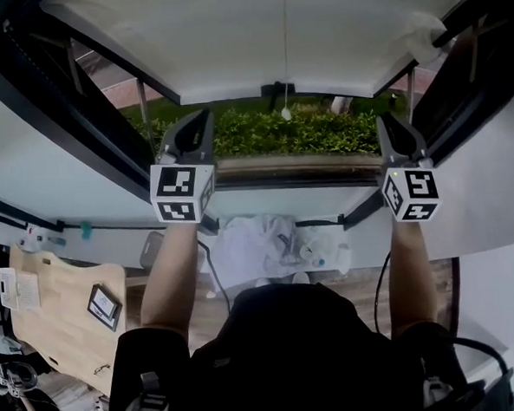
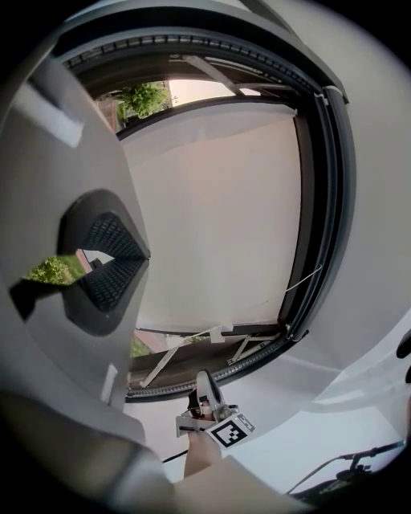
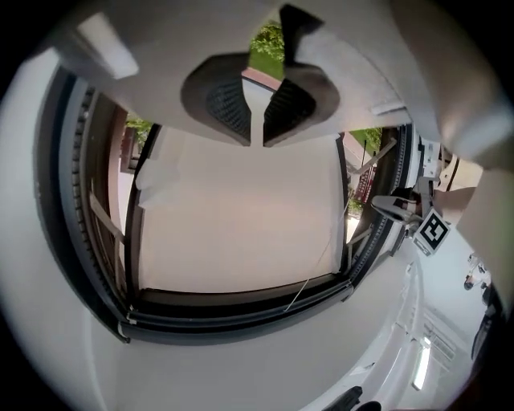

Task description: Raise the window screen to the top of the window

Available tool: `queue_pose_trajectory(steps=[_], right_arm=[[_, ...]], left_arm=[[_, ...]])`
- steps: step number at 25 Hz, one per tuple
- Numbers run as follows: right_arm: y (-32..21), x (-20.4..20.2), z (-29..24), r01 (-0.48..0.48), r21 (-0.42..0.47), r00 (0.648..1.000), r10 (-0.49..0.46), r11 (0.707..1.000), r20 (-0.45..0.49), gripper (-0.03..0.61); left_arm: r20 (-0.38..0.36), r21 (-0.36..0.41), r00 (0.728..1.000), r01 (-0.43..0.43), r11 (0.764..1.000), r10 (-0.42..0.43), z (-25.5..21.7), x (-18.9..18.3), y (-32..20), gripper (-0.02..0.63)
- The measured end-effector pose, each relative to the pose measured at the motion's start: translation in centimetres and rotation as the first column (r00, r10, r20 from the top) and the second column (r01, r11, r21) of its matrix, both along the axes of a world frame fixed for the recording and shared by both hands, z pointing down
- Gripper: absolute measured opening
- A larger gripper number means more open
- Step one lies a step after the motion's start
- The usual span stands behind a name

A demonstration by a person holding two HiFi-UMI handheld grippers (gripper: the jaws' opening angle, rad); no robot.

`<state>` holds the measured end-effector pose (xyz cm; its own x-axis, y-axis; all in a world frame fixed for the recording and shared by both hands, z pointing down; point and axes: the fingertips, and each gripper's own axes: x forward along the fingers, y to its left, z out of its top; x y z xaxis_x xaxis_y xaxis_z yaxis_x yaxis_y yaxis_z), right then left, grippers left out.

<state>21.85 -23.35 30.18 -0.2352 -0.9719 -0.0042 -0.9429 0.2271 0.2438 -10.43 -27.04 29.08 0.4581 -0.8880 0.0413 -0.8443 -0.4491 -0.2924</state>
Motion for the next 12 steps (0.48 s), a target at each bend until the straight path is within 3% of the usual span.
queue_pose_trajectory(steps=[6,12], right_arm=[[-0.8,0.3,3.6,0.008,-0.060,0.998,-0.004,0.998,0.061,0.005],[-1.3,0.7,6.2,0.012,-0.094,0.994,-0.002,0.996,0.109,0.002]], left_arm=[[-0.013,-0.023,1.000,0.023,0.999,-0.024,3.2,0.1,-0.1,0.006],[-0.057,-0.039,0.997,0.051,0.998,-0.053,5.1,-0.7,0.1,0.006]])
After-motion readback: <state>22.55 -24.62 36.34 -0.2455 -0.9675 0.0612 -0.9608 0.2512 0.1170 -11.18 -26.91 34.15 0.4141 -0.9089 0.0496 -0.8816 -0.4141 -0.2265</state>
